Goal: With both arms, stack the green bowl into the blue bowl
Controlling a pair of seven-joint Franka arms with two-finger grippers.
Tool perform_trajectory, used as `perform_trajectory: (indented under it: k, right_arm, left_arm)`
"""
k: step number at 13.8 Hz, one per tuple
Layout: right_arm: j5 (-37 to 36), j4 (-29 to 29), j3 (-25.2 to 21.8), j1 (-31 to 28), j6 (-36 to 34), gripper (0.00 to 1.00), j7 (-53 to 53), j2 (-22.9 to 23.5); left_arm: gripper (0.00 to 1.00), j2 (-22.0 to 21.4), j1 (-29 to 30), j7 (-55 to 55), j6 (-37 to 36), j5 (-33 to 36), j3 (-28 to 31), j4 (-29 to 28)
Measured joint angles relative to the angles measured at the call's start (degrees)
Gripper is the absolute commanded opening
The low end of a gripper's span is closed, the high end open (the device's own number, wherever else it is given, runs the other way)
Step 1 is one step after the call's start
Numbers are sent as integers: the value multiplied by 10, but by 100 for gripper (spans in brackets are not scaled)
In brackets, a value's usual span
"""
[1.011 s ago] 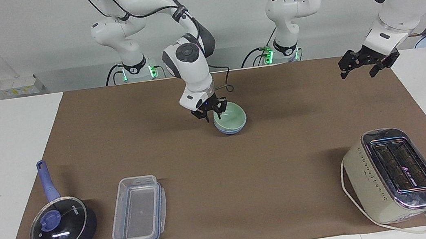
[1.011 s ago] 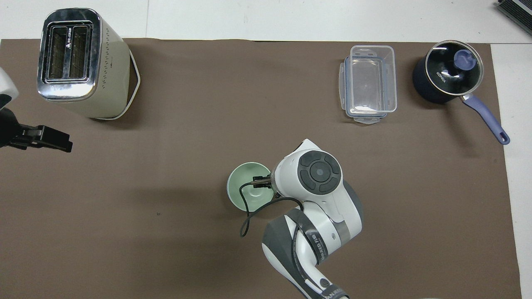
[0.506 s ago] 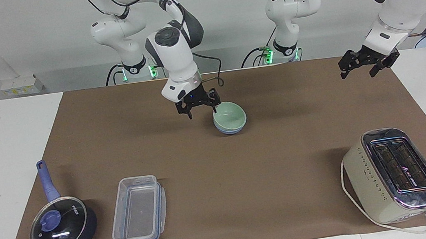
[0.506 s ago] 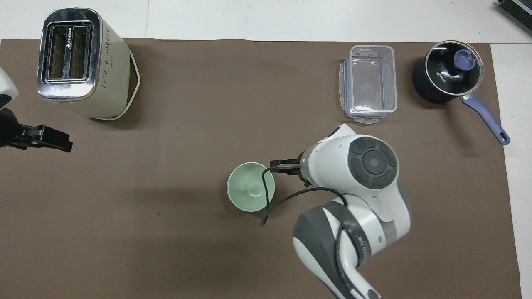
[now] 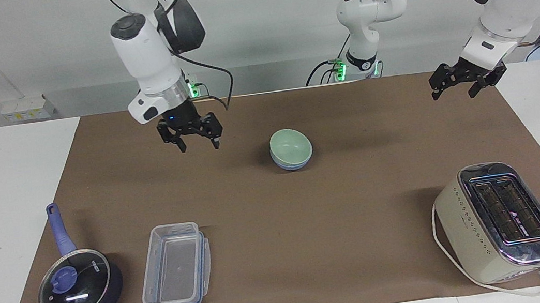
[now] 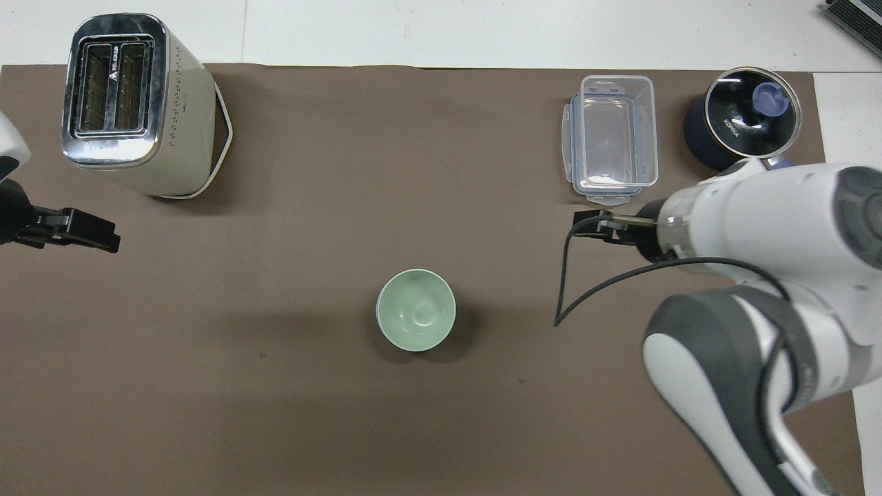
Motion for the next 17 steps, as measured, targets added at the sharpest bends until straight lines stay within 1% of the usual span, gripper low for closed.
perform_trajectory:
  k: [2, 5, 13, 17]
  right_arm:
    - [-14, 29, -1, -47, -17, 100, -34, 0]
    - [-28, 58, -2, -88, -38, 100, -48, 0]
    - [-61, 149, -2, -122, -154, 100, -77, 2]
    - [-66, 170, -2, -131, -178, 100, -94, 10]
  left_arm:
    - [100, 0, 0, 0, 0, 0, 0, 0]
    - [100, 0, 0, 0, 0, 0, 0, 0]
    - [100, 0, 0, 0, 0, 0, 0, 0]
    - [100, 0, 0, 0, 0, 0, 0, 0]
